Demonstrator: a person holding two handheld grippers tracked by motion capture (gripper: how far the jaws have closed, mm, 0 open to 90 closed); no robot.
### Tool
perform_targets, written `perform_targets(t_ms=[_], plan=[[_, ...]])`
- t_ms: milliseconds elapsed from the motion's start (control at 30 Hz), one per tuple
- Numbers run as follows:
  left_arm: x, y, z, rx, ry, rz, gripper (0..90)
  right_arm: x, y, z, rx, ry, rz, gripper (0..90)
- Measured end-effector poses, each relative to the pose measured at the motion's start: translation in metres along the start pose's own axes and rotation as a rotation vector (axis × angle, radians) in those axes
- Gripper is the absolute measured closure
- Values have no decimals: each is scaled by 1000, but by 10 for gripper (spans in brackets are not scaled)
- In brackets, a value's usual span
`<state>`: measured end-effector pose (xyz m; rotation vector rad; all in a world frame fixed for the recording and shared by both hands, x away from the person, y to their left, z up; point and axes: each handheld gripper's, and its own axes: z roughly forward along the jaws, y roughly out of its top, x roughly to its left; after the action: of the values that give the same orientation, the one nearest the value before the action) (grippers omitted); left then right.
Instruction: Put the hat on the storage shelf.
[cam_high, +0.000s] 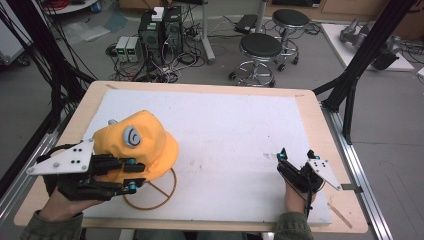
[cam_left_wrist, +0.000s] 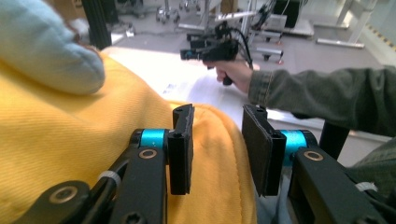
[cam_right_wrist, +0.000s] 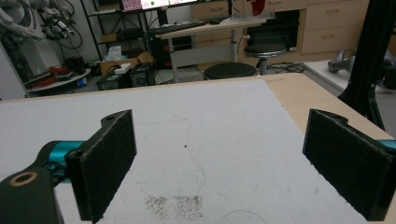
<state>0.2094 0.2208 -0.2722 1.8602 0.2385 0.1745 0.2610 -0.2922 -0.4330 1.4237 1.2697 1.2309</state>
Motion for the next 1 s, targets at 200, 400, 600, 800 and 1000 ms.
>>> perform_targets(t_ms=[200,400,600,800,1000], plan=[[0,1,-6,-45,15,-3,549,-1,0,0,5,1,15,86],[0,4,-15,-107,32,6,444,-1,-1,1,10,6,14,86],[-1,6,-20,-133,49,11,371,-2,-1,1,9,4,21,86],[-4,9,-24,-156,56,25,286,-1,-1,1,10,4,23,86],[-4,15,-32,-174,68,39,234,-1,-1,1,14,4,22,86]])
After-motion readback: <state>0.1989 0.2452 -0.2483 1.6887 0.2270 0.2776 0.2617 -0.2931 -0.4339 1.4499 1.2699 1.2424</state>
